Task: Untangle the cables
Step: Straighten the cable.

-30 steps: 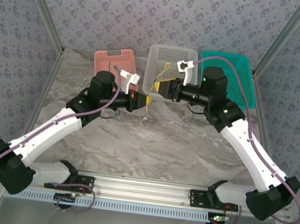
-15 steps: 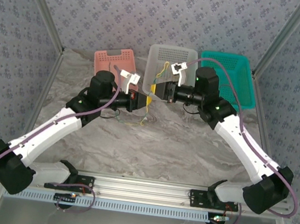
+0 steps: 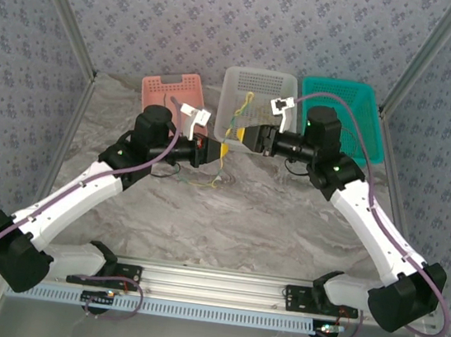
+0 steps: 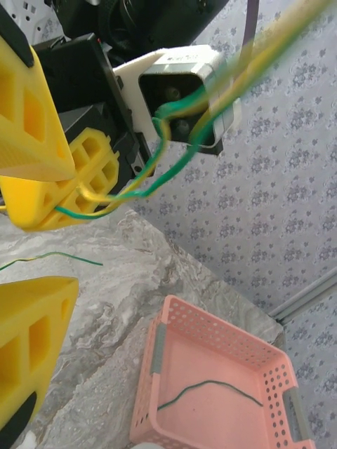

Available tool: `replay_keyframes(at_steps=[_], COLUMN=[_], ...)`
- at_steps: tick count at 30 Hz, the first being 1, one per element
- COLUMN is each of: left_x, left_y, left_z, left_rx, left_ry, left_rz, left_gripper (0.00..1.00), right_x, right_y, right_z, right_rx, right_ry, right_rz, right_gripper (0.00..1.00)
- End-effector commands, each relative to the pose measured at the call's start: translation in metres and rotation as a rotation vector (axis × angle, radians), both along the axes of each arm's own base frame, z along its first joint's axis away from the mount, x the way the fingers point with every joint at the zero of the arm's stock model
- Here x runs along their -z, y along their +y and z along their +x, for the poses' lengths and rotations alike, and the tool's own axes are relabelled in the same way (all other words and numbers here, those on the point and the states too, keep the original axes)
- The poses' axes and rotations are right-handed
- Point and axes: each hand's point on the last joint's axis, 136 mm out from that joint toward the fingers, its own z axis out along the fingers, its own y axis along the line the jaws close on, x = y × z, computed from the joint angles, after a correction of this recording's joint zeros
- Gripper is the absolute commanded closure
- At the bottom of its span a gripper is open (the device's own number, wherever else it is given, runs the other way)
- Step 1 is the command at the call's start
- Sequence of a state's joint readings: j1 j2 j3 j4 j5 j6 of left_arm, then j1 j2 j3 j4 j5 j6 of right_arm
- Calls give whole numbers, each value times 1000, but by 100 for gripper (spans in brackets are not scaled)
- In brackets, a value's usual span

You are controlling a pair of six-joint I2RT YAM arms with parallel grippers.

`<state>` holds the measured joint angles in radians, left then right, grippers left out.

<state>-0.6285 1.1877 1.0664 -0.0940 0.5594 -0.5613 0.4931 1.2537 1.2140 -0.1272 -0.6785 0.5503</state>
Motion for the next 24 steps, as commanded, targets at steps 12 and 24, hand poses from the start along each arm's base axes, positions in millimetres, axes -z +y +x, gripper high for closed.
replay_keyframes(at_steps=[12, 24], left_x=[-16, -16], left_y=[-4, -5], left_z=[1, -1], left_rx=[23, 25], left_ry=[-35, -38], left_rz=[-30, -22], left_gripper=[100, 100], right_x=[-16, -17], right_y=[30, 29], right_z=[7, 4], right_rx=[-76, -79], right_ry=[-7, -4], right_rz=[74, 60], right_gripper=[61, 75])
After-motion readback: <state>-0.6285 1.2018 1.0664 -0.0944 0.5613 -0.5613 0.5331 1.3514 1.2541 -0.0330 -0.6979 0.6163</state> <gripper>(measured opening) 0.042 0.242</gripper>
